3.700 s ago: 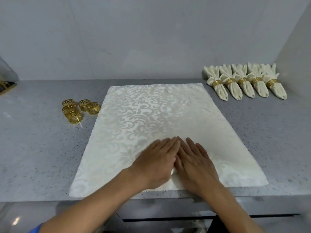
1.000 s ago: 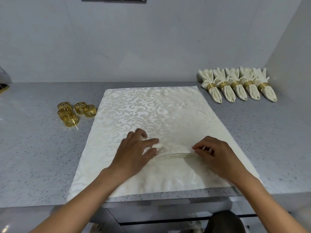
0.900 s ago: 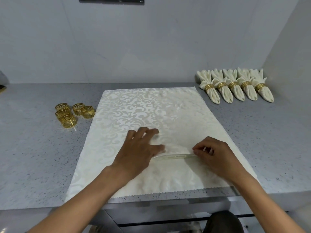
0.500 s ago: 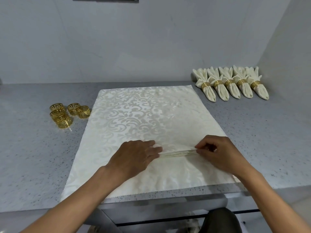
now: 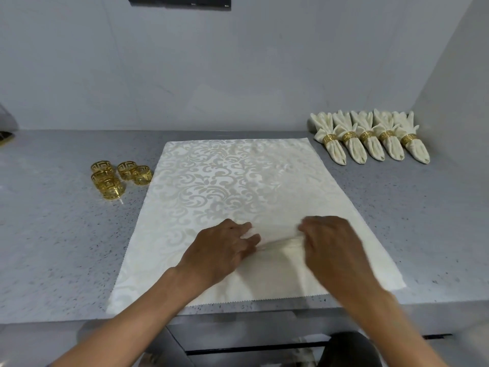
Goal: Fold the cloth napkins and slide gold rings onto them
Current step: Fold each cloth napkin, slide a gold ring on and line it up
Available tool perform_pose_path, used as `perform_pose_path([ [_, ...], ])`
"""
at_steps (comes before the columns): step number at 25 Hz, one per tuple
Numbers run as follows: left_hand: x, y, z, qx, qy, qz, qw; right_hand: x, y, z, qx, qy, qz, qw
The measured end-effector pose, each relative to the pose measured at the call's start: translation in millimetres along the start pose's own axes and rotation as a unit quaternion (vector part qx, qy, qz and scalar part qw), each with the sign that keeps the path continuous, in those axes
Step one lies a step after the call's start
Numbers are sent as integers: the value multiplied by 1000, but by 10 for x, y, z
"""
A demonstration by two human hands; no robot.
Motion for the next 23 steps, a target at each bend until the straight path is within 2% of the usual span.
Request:
perform_pose_path([
  [1,-21,3,8,-13,4,0,1000,-290,-42,106,1,-24,-18,1000],
  [3,-70,29,19,-15,41,-13,999,-692,-117,394,-100,-91,2,991],
  [5,-114,42,36,-22,54,-35,998,-609,-140,626,-201,-95,69,973],
  [6,-116,39,63,-25,45,-47,998,-456,-122,679,-213,-72,91,970],
  [9,-138,79,123,-35,62,-82,994,-8,28,643,-211,-11,158,965],
  [12,-113,45,4,-62,83,-120,987,156,95,624,-240,-3,198,950],
  [14,19,-160,-58,-86,23,-146,985,175,90,604,-244,3,209,947],
  [16,199,-291,2,-90,-32,-129,987,151,91,596,-244,8,208,947],
  [18,141,-206,184,-146,24,-146,978,126,100,563,-241,14,197,950],
  [20,-63,-22,312,-214,95,-194,953,141,107,556,-241,18,192,951],
  [23,-122,73,304,-231,88,-195,949,115,52,558,-208,37,199,957],
])
Point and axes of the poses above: each hand's wrist, its own y-axis away from the middle knuckle, its own z-axis out of the palm, x = y × z, the point moved 5 cm from there along -y, towards the middle knuckle, and after that the axes turned 4 degrees about -y, right-handed, at the moved point
